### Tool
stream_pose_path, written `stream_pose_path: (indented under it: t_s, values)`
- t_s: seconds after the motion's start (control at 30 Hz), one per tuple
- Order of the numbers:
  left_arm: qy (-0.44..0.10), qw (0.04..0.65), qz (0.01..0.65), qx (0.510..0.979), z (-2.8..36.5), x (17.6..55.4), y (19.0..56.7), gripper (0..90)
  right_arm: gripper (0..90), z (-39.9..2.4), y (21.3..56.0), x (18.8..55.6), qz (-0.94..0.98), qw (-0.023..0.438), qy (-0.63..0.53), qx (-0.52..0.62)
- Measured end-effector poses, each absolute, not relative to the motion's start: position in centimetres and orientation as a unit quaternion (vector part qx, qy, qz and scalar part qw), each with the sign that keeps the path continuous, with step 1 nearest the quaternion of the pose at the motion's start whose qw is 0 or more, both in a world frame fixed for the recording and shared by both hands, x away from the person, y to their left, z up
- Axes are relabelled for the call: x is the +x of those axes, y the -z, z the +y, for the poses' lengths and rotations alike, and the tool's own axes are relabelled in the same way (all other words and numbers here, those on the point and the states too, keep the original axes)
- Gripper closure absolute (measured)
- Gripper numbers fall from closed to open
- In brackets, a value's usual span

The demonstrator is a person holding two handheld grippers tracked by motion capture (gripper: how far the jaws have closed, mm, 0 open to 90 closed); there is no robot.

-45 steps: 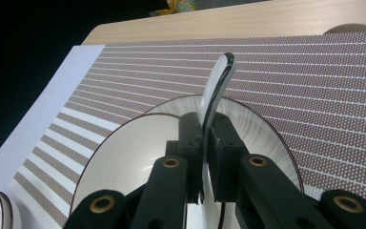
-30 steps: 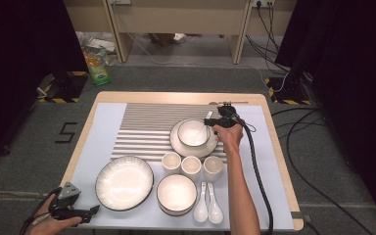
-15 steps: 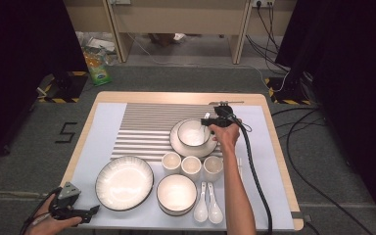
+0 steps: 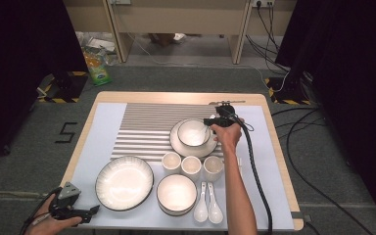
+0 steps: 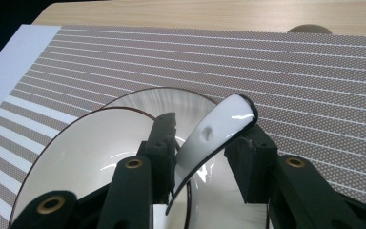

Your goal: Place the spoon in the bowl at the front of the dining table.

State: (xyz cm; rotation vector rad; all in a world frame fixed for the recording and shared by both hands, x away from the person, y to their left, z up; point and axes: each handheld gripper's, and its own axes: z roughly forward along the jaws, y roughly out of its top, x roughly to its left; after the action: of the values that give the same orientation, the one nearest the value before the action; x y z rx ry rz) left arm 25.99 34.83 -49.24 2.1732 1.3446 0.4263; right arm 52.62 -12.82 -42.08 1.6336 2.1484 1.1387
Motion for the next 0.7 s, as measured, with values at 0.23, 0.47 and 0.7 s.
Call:
stream_pose_path:
  t_s: [0.23, 0.47, 0.7]
  values:
    - [-0.160, 0.273, 0.499, 0.807, 34.8, 26.0, 49.3, 9.0, 60.0, -13.3, 41.7, 52.5, 0.726, 0.108, -0.385, 0.559]
    - [-0.160, 0.273, 0.500, 0.807, 34.8, 26.0, 49.3, 9.0, 57.8, -13.8, 41.4, 52.2, 0.727, 0.114, -0.379, 0.561]
    - [-0.157, 0.271, 0.499, 0.808, 34.8, 26.0, 49.2, 9.0, 60.8, -14.1, 41.1, 51.7, 0.742, 0.112, -0.378, 0.543]
